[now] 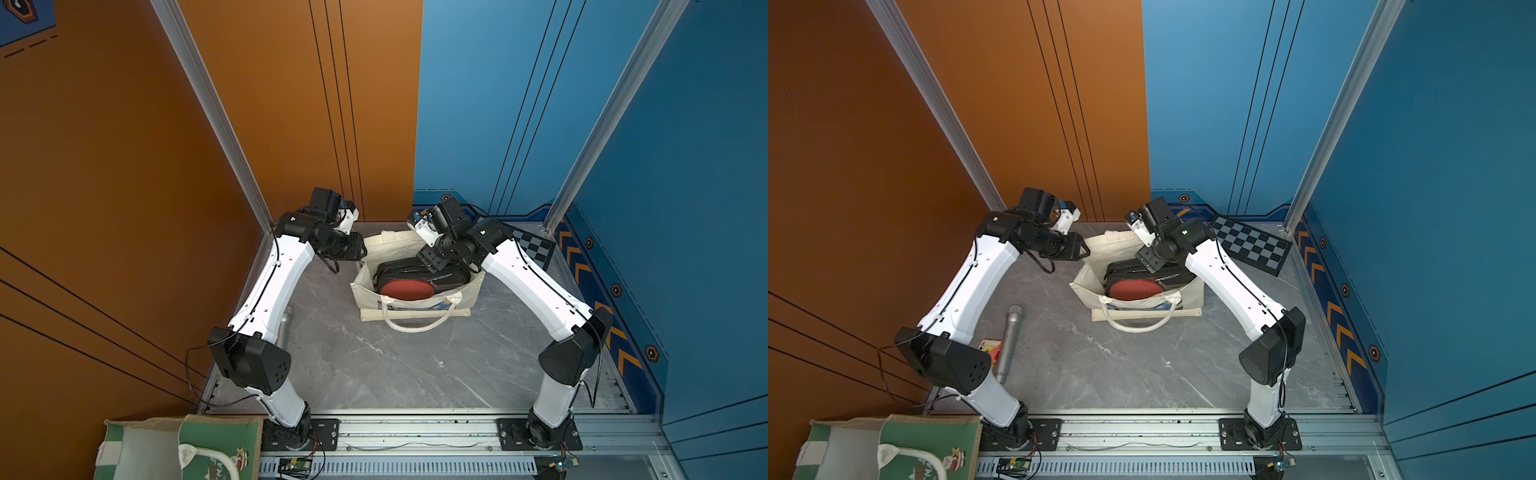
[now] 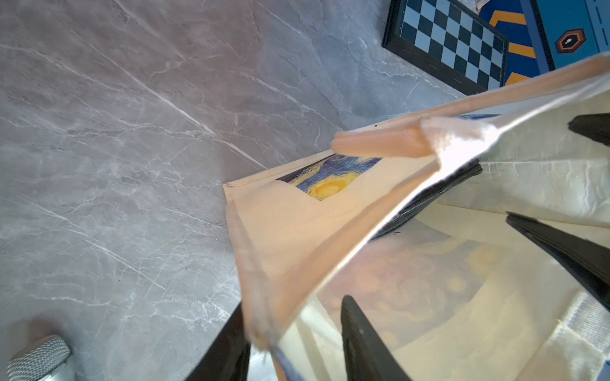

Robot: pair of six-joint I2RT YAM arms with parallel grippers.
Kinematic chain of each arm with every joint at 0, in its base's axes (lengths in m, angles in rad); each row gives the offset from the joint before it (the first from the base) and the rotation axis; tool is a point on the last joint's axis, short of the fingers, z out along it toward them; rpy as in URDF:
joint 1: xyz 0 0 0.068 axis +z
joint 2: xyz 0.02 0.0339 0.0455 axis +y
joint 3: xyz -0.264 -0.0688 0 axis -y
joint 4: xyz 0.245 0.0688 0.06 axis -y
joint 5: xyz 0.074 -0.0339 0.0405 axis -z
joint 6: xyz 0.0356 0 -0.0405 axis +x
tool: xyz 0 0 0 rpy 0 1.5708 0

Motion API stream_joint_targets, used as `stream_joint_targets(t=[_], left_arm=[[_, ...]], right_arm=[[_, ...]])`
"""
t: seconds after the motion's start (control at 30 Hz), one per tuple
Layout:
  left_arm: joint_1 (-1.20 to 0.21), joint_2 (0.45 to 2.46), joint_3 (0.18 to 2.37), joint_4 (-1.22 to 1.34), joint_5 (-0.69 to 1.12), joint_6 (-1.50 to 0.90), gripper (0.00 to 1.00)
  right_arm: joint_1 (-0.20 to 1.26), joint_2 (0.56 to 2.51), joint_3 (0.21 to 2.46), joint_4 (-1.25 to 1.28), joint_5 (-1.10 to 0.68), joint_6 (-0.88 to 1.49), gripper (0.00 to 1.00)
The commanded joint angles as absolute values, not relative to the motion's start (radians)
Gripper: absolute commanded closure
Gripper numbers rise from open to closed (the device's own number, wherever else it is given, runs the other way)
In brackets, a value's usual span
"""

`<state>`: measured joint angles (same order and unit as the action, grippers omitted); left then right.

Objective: Remove the ping pong set from the canvas bag
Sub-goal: Pick up the canvas bag from the center of the board.

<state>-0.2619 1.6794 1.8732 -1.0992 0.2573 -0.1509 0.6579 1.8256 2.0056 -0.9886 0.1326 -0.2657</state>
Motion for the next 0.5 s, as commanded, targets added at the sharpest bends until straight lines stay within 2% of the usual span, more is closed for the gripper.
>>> stream_joint_targets(t=[0.0, 0.2, 0.33, 0.47], left_arm=[[-0.275, 1.684, 1.885, -1.136, 0.200, -0.144, 0.71], [-0.280, 1.683, 1.905, -1.135, 0.120, -0.092, 0.98], [-0.286, 1.700, 1.931, -1.131, 0.099, -0.028, 1.00], [-0.287, 1.684, 1.896, -1.106, 0.129, -0.003, 1.00]], right_arm=[[0.657, 1.848, 2.015, -1.017, 0.113, -0.274, 0.26], [0.658, 1.850, 2.003, -1.019, 0.088, -0.283, 0.29], [0.675, 1.845, 1.988, -1.045, 0.077, -0.321, 0.25], [0.742, 1.854, 1.925, -1.040, 0.185, -0.370, 0.19]])
